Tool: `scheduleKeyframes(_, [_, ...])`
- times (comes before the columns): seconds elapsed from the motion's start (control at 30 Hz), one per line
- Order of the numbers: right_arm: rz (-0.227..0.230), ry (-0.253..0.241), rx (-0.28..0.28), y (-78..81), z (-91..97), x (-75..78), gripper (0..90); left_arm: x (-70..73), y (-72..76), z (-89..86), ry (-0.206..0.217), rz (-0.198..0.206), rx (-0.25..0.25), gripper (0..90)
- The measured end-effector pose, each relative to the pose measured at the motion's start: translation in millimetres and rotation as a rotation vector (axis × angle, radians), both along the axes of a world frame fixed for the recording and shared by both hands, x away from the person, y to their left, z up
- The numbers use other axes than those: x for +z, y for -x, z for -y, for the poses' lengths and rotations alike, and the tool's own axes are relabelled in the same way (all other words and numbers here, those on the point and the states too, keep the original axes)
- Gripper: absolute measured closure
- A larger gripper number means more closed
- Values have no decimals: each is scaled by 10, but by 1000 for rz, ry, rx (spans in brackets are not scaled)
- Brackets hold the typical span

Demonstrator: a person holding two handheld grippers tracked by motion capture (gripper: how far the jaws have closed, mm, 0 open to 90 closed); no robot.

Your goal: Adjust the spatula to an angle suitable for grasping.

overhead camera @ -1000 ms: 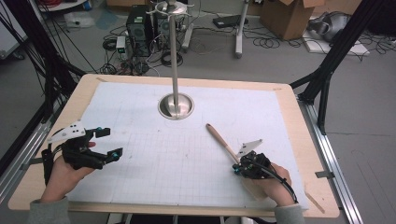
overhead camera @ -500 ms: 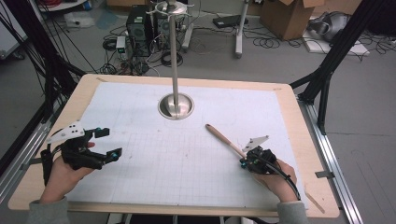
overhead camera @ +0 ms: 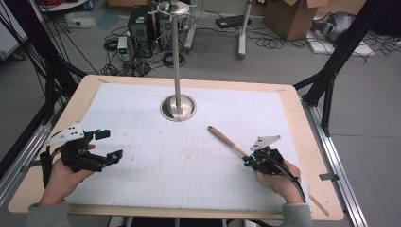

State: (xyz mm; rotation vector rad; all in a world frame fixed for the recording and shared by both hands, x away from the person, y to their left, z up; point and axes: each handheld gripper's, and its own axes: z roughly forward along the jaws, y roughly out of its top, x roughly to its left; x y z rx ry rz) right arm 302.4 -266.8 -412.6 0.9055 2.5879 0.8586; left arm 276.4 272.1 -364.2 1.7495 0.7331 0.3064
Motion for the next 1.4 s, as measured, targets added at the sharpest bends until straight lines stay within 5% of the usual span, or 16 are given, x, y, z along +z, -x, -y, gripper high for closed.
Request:
scheduleKeyframes(0.33, [56, -161, -21, 73, 55, 149, 897, 13, 12, -11, -1, 3, 3, 25])
scheduleKeyframes(0.47, [63, -215, -40, 82, 60, 206, 711, 10, 24, -31, -1, 3, 9, 25])
scheduleKeyframes(0.83, [143, -217, -51, 139, -9, 382, 344, 26, 40, -77, 7, 8, 17, 25])
scheduleKeyframes(0.97, [158, -282, -51, 164, 9, 422, 264, 19, 31, -73, 6, 4, 16, 25])
scheduleKeyframes(1.13, [164, -328, -37, 189, 18, 454, 252, 23, 38, -71, 7, 7, 16, 26])
scheduleKeyframes(1.4, [162, -315, -35, 160, 25, 420, 251, 14, 46, -74, -1, 5, 21, 25])
